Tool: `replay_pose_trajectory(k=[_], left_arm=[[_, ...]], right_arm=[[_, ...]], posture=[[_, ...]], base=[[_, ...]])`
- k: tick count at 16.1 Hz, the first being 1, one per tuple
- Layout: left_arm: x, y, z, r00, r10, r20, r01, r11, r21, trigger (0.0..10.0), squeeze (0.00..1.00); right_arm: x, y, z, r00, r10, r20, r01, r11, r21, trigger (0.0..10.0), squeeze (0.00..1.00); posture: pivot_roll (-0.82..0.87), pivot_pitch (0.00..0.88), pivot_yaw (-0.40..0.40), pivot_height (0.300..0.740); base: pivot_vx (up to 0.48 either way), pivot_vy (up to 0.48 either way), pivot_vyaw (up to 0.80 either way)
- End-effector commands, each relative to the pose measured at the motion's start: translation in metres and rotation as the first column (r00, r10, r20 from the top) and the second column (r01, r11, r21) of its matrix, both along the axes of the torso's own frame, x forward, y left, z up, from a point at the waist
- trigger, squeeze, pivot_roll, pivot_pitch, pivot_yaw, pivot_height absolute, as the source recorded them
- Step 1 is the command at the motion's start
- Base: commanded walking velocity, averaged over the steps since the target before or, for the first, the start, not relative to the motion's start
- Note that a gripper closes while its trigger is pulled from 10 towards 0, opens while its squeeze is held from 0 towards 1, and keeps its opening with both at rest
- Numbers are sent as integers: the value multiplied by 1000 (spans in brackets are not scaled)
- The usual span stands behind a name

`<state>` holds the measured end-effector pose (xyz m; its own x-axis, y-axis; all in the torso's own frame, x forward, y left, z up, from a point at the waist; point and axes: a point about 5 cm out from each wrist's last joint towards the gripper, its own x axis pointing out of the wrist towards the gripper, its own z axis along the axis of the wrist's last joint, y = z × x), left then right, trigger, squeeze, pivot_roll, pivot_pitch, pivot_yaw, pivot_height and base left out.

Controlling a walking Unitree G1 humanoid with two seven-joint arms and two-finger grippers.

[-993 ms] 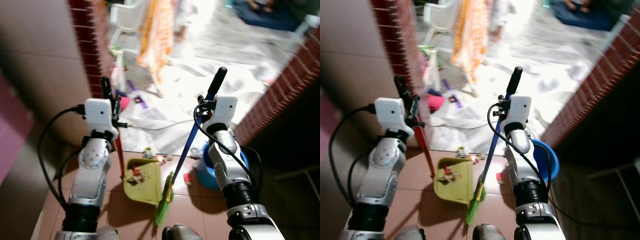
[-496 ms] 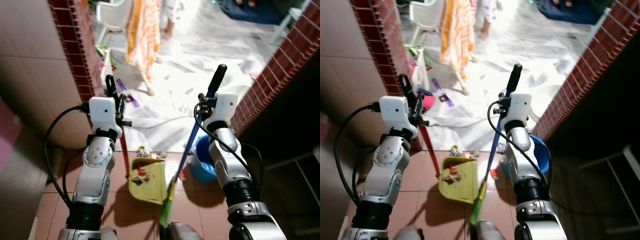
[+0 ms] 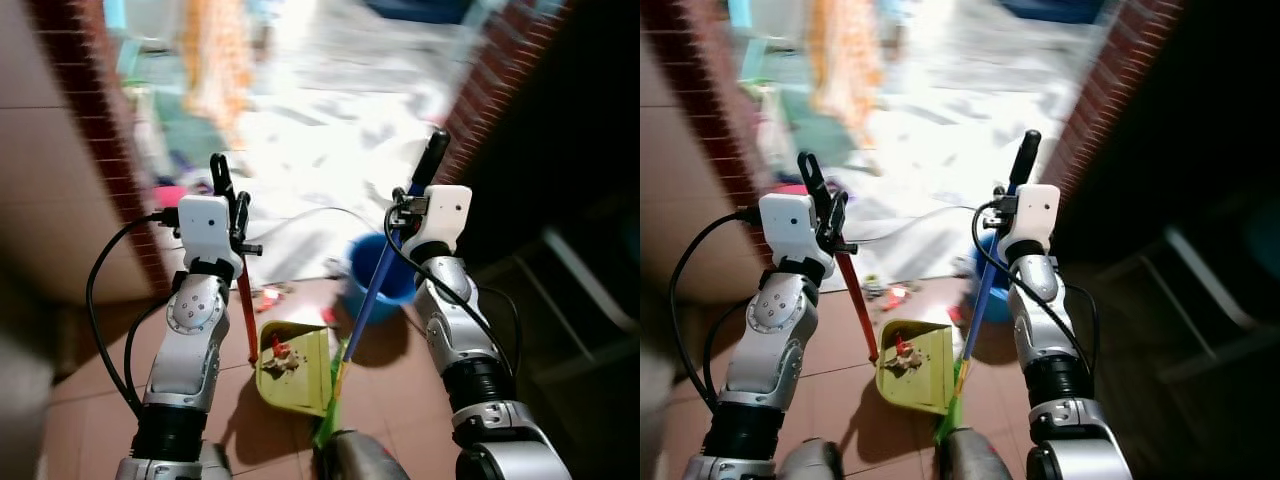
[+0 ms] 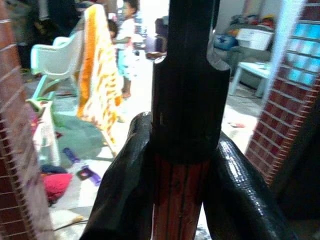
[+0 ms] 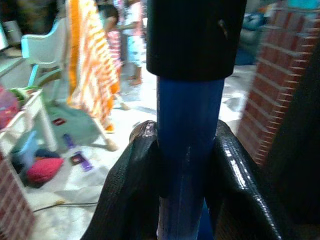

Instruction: Sweep floor

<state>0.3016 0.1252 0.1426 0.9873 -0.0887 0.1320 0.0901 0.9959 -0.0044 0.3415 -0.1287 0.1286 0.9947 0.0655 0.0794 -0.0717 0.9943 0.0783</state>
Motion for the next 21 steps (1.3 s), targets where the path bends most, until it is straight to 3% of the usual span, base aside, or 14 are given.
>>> replay_pose_trajectory(k=[1, 9, 13, 18, 21], left_arm=[[0, -9, 16, 997, -30, 69, 33, 999, -33, 10000, 0], [2, -7, 18, 998, -19, 67, 22, 999, -47, 10000, 0], [4, 8, 33, 990, 27, 139, -27, 1000, 4, 10000, 0], [10, 27, 47, 978, 142, 152, -132, 988, -77, 10000, 0], [11, 36, 73, 951, 209, 228, -185, 975, -125, 10000, 0]], right_arm=[[3, -2, 7, 1000, -5, 17, 5, 1000, 3, 10000, 0], [3, -1, 5, 1000, -13, 10, 13, 1000, 10, 10000, 0], [0, -17, 7, 999, -28, 34, 30, 999, -44, 10000, 0], [-6, -28, -2, 998, -58, 18, 59, 994, -97, 10000, 0], [-7, -33, -6, 997, -77, 14, 78, 988, -137, 10000, 0]], posture=[[-19, 0, -97, 740], [-20, 0, -95, 740], [-23, 0, -95, 740], [-31, 0, -87, 740], [-31, 0, -87, 740]], base=[[-300, 0, -600], [-171, 0, -440], [0, 0, -509], [0, 0, 0], [0, 0, 0]])
